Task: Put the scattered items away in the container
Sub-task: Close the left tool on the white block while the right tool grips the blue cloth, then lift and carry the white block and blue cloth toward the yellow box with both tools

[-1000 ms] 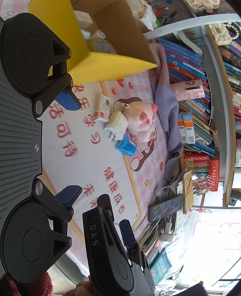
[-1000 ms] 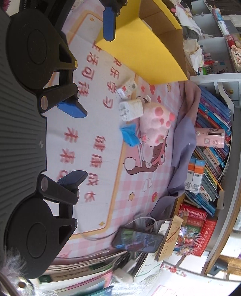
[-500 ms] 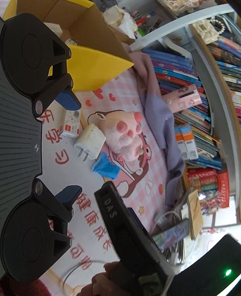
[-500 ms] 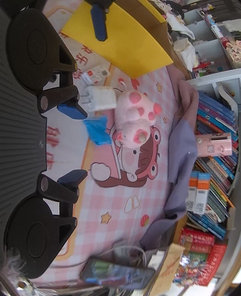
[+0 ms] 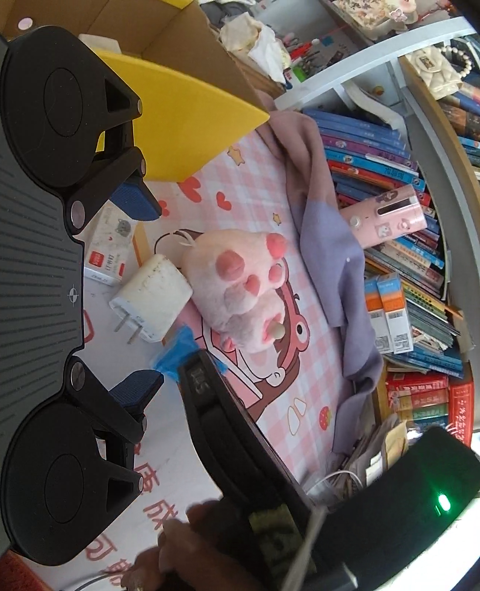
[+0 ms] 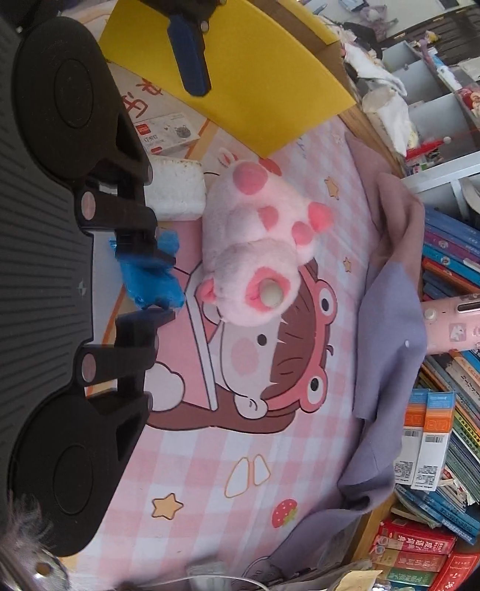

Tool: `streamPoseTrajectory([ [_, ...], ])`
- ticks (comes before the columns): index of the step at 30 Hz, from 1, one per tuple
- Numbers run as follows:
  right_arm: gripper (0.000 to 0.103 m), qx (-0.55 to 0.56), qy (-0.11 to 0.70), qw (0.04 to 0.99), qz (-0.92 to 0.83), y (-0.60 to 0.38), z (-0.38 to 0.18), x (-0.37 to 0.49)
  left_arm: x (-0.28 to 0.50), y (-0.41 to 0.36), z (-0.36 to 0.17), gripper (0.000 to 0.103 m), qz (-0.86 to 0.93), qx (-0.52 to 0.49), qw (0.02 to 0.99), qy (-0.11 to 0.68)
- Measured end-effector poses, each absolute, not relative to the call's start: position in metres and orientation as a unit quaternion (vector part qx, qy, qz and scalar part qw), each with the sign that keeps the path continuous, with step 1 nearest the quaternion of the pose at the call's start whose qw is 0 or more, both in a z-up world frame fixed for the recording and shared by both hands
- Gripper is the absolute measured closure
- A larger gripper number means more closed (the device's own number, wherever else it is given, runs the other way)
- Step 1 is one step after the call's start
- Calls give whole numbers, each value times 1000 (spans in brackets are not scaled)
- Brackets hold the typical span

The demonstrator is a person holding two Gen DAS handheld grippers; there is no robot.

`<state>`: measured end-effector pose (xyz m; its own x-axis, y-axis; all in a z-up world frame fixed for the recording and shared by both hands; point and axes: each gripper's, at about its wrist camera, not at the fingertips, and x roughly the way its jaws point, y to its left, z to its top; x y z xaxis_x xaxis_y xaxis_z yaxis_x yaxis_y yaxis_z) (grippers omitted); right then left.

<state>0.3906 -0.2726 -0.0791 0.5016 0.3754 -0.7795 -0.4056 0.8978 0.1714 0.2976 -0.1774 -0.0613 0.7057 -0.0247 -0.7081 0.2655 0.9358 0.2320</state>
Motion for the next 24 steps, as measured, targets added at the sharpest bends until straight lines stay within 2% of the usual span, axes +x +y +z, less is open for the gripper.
streamPoseTrajectory([
  [5, 83, -6, 416, 887, 199, -297, -69, 390, 312, -179, -66, 20, -78, 144, 905, 392],
  [9, 83, -1, 418, 887, 196, -312, -67, 385, 324, -176, -72, 20, -64, 111, 903, 409],
  [14, 83, 8, 418, 887, 197, -316, -65, 371, 340, -171, -82, 28, -50, 80, 897, 433],
  [20, 83, -2, 405, 891, 204, -312, -61, 361, 349, -165, -91, 45, -41, 42, 892, 449],
  [22, 83, -3, 407, 890, 207, -312, -61, 359, 349, -165, -91, 58, -46, 42, 893, 445],
  [24, 83, -2, 410, 888, 207, -311, -62, 357, 349, -166, -90, 61, -48, 46, 893, 445],
])
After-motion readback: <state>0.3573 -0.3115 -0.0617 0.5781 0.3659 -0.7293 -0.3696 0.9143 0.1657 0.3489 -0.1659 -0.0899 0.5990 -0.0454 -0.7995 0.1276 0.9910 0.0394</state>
